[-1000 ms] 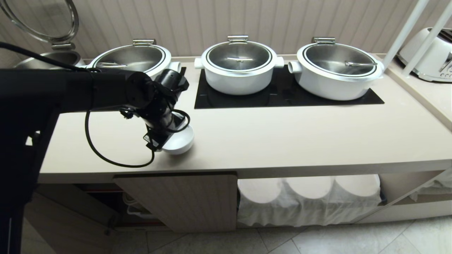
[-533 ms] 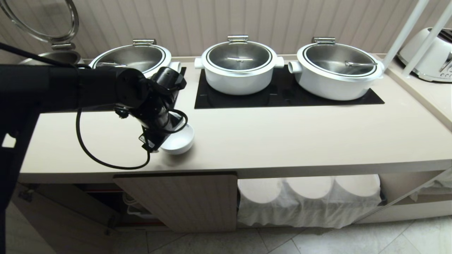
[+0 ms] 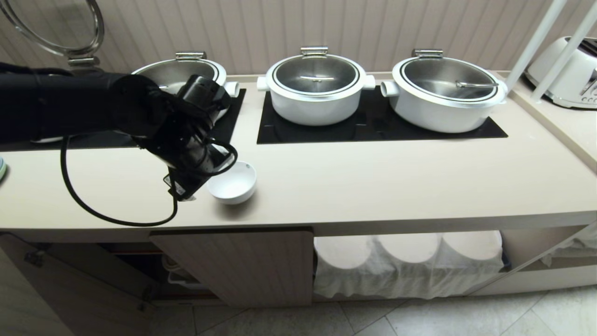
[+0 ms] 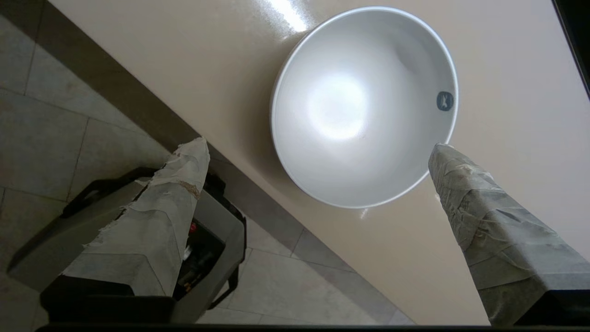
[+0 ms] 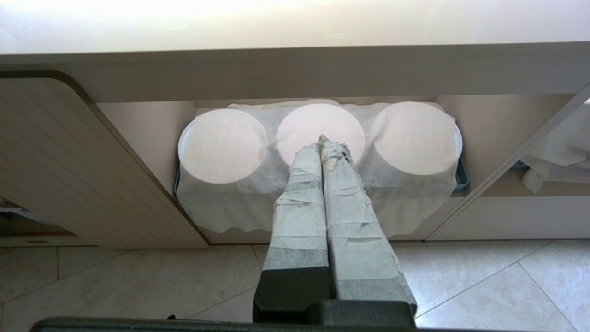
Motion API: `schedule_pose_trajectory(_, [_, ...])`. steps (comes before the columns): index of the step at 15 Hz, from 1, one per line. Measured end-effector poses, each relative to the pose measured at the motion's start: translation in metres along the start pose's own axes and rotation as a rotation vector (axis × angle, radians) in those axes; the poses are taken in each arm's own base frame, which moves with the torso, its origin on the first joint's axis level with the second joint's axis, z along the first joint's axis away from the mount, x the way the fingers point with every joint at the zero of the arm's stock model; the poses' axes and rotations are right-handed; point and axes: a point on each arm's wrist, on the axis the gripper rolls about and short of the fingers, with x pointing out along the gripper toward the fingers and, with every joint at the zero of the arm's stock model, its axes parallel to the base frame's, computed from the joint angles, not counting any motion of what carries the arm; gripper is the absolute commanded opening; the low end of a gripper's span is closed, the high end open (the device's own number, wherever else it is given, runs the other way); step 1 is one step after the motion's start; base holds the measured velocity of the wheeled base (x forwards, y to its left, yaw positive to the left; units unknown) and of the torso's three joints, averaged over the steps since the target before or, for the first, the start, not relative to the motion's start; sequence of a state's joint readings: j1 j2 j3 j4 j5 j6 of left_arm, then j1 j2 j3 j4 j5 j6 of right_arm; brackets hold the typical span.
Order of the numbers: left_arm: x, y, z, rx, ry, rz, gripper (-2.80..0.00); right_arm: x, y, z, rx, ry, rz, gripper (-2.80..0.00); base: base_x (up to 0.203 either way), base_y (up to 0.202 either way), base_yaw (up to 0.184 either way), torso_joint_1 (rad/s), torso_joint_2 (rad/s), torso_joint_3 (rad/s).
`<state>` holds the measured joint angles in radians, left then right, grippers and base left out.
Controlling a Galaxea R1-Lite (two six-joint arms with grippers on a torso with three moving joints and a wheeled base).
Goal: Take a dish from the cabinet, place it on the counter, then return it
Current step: Place it on the table
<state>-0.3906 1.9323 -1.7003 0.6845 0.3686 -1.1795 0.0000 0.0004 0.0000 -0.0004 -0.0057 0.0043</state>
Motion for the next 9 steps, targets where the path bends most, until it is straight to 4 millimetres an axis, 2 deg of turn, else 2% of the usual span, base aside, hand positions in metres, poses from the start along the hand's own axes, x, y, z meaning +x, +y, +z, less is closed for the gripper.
schedule_pose_trajectory(3, [-0.013,0.008,0.001,0.114,-0.002,-0.006,0.0,0.0,0.0,0.0,0.0,0.0,0.0,-2.8,0.0,0.0,0.0,0.0,0.0,0.0])
schedule_pose_trajectory(9, [-0.019,0.048,-0.007,0.476,-0.018,-0.012,0.0,0.0,0.0,0.0,0.0,0.0,0.0,-2.8,0.0,0.0,0.0,0.0,0.0,0.0])
